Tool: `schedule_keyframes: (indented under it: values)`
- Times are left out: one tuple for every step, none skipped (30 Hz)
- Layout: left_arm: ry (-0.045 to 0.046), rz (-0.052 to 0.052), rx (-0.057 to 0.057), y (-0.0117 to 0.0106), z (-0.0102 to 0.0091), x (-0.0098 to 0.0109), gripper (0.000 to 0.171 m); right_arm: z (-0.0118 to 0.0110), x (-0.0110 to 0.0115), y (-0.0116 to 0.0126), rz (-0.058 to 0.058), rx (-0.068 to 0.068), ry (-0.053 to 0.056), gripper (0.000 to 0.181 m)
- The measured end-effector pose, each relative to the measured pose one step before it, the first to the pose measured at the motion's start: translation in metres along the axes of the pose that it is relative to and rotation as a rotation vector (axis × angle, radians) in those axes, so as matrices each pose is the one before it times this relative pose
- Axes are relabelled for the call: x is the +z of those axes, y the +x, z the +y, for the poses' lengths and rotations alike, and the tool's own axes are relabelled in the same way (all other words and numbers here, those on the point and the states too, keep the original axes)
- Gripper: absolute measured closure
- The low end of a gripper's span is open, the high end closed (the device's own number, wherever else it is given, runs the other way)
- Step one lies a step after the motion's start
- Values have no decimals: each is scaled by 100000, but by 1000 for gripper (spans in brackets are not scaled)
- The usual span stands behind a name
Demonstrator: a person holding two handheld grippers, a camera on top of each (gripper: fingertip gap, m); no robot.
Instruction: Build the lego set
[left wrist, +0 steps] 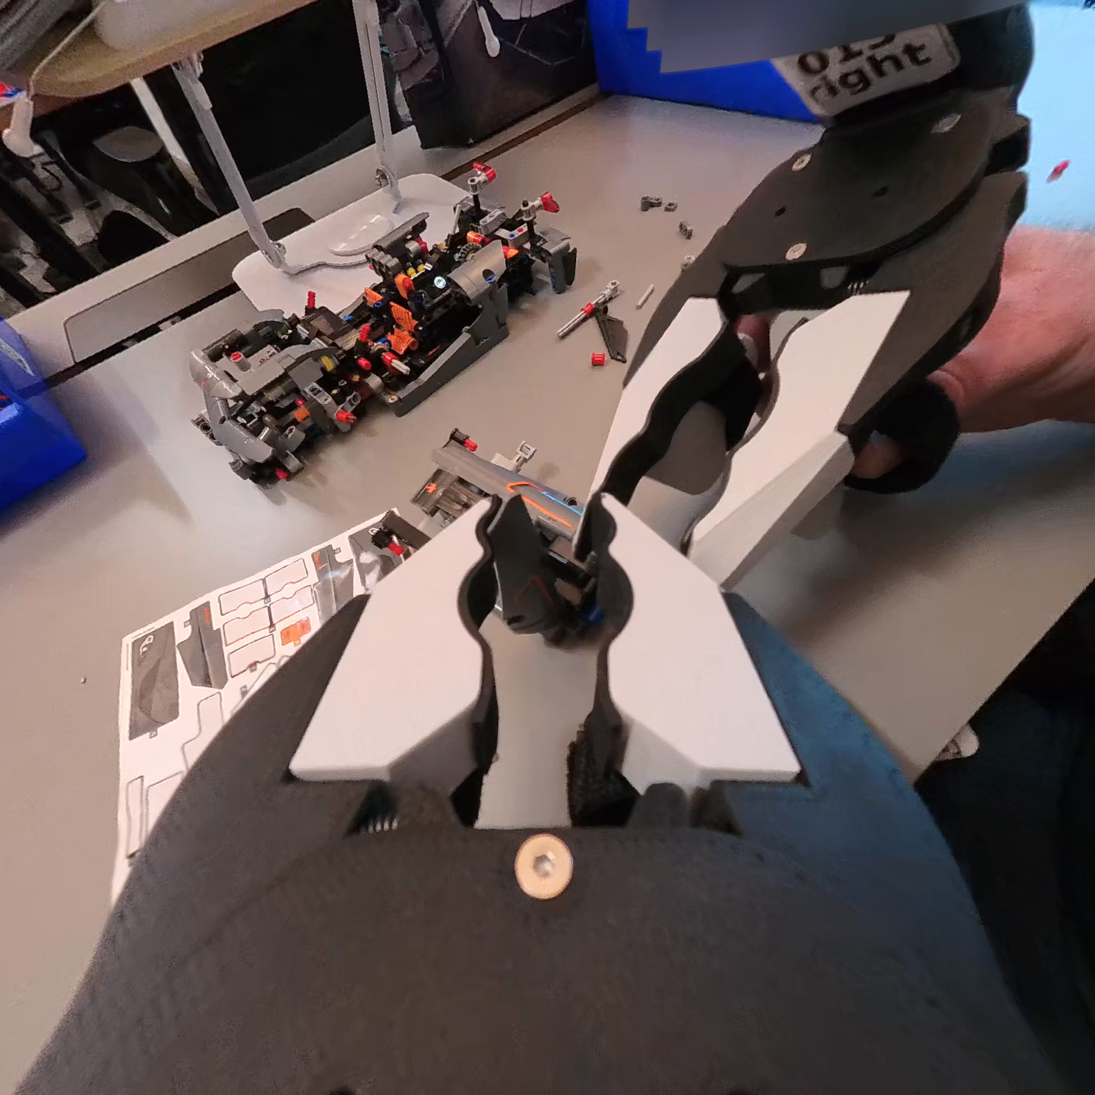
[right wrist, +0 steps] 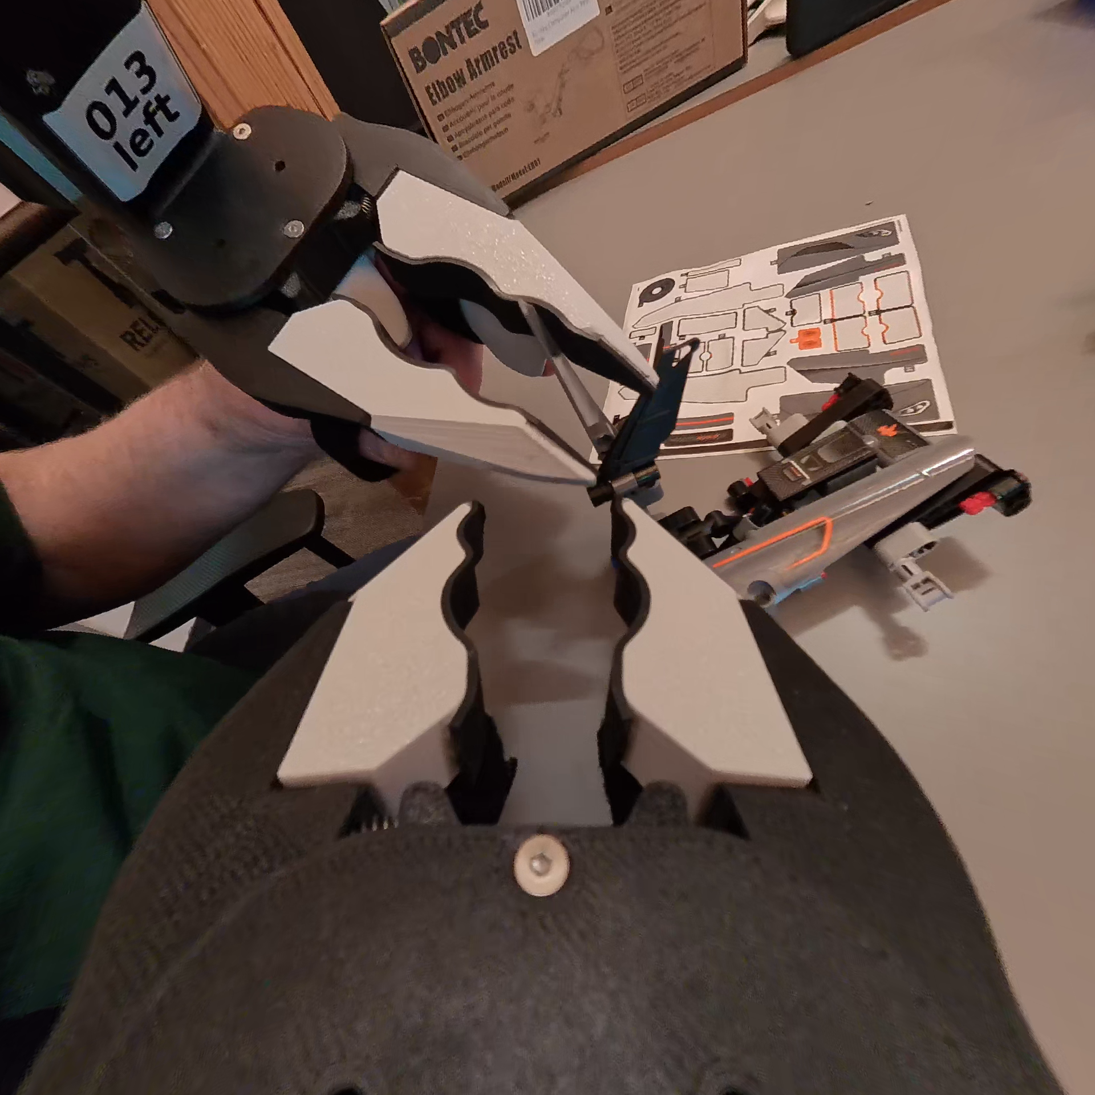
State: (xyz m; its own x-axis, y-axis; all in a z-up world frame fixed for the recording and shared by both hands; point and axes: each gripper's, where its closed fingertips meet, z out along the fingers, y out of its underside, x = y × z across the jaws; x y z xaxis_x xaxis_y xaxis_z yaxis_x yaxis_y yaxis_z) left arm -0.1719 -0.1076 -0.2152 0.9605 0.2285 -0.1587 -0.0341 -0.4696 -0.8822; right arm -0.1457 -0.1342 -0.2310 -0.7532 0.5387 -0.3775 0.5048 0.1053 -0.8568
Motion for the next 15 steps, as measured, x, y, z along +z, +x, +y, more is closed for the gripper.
schedule_keyframes:
  values:
    - [-278, -1310, 937, -195, 35, -14, 146, -17, -171, 153, 493, -80, -47, 140]
    - [137, -279, 334, -90, -8, -47, 145, -12, -183, 157, 78, 778, -9, 140]
    - [644, 104, -468, -61, -78, -72, 144, -51, -229, 219, 388, 1042, 355, 140]
    - [771, -432, -212, -115, -58, -111, 145, -40, -211, 253, 727, 866, 171, 140]
    - [356, -1398, -147, -230, -7, -93, 143, 47, -149, 237, 631, 645, -358, 140]
    - [59, -809, -298, -133, 25, -95, 138, 49, -84, 201, 507, 483, -507, 140]
    - [75, -750, -506, -120, 45, -91, 137, 37, -8, 142, 118, 458, -562, 140]
    - [420, -986, -132, -130, -19, -103, 136, 73, 54, 61, -270, 508, -835, 139]
    - [-100, -1060, 8, -129, 21, -105, 136, 107, 89, 54, -221, 294, -1072, 139]
    - [-1165, -1874, -613, -278, 125, -72, 134, 83, 60, 75, 159, 1, -955, 139]
    - [-806, -1909, -348, -293, 88, -78, 134, -9, -17, 73, 530, -278, -435, 141]
    - [-72, -839, 89, -145, -2, -137, 134, -62, -54, 50, 838, -699, -12, 141]
    - [-155, 173, -201, -25, 15, -111, 134, 15, -62, 123, 1277, -651, -442, 141]
    - [-1021, 2, -451, -64, 126, -43, 134, 99, 13, 152, 1011, 106, -977, 141]
    - [-1505, -679, -316, -154, 183, -16, 134, 24, 70, 19, -136, 646, -495, 141]
